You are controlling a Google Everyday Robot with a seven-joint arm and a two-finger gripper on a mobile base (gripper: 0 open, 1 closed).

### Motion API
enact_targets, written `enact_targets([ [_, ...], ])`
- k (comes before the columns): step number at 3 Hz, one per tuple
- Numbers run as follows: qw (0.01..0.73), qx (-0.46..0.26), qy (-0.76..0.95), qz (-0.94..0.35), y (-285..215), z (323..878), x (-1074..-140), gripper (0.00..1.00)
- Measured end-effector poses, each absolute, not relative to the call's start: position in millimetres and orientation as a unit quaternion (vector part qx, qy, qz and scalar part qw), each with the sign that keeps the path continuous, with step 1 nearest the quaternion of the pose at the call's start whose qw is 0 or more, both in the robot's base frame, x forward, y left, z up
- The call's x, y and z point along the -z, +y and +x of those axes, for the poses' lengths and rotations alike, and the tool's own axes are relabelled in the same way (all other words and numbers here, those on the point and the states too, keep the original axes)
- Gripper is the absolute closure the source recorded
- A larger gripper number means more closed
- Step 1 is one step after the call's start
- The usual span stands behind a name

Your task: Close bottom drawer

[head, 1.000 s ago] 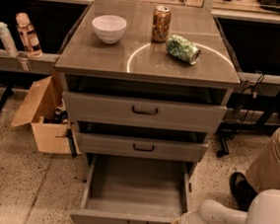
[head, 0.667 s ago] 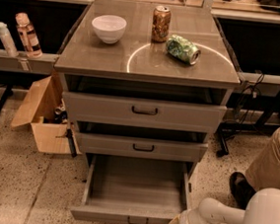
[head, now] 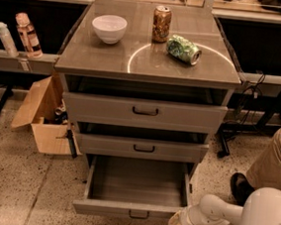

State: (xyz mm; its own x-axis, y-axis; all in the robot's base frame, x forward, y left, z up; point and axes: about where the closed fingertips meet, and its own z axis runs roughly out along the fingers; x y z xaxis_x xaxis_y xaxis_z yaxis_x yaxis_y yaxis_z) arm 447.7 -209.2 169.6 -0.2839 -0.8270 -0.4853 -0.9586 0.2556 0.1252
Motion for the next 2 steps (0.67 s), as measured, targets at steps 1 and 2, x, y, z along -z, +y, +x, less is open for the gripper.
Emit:
enact_targets([
  [1,0.169,-0.201,0.757,-0.598,-202.0,482.2,-174.4,1.0],
  [2,0.169,-0.201,0.757,-0.598,-202.2,481.7,-174.5,1.0],
])
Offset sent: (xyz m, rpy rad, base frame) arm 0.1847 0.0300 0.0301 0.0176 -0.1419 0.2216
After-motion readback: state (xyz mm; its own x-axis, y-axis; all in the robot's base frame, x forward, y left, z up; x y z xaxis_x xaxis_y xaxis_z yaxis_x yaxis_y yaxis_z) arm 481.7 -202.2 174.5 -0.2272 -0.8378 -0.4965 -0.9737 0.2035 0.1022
